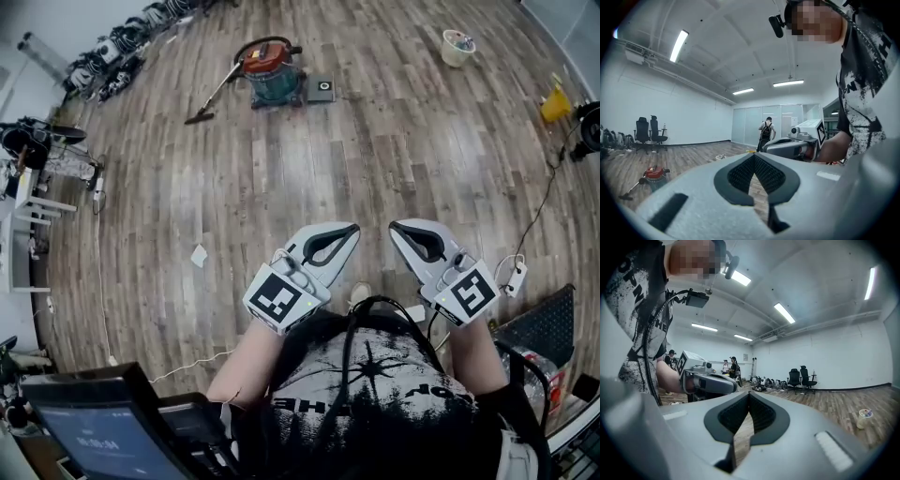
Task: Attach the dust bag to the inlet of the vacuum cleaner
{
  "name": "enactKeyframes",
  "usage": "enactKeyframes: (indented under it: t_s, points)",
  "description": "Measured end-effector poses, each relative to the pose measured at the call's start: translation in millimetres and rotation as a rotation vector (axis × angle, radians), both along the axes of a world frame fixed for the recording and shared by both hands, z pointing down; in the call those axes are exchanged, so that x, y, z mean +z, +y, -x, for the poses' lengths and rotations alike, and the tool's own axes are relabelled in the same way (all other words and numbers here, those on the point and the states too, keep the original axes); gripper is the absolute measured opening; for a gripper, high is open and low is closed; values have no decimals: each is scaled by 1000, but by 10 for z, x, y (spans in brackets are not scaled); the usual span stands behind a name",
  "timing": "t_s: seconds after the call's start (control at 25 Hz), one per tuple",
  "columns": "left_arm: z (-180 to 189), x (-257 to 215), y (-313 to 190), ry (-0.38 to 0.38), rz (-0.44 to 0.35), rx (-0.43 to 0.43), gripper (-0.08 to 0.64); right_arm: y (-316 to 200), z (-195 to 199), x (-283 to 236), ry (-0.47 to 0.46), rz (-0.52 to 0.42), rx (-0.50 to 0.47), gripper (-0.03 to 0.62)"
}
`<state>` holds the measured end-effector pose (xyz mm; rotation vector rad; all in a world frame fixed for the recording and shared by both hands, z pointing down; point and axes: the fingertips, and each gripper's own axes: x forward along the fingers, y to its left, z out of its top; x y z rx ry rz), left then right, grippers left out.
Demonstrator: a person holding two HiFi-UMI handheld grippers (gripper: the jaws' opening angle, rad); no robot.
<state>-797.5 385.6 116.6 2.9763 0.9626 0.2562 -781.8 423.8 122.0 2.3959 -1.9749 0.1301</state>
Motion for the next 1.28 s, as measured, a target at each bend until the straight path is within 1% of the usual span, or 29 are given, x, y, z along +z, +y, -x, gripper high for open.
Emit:
enactKeyframes:
  t_s: [0.24,0.44,0.56,0.64,0.76,0.92,1.0,1.12,1.24,1.28]
  points:
    - [-263,-7,108,-10,-40,14,-2,118,-272,5,-6,-26,20,8]
    - [-408,73,96,-19,-18,33,-2,124,-415,40,-19,-29,32,8]
    - [-592,62,49,-8,-10,50,-2,86,-573,50,-20,-21,53,8]
    - [-722,77,-17,-18,1,59,-2,23,-683,69,-18,-7,63,8]
    - [-976,36,-141,12,-1,92,-2,-139,-924,93,-9,11,83,8]
    - [-1272,92,-384,4,13,132,-2,-408,-1293,74,-8,11,121,8]
    - [-1449,64,-533,22,25,140,-2,-582,-1450,62,6,27,117,8]
    - [-1681,48,-759,17,39,148,-2,-881,-1625,29,31,53,93,8]
    - [-1914,8,-986,46,53,162,-2,-1141,-1856,-46,43,53,93,8]
    - [-1988,5,-1075,43,55,162,-2,-1228,-1937,-71,47,54,96,8]
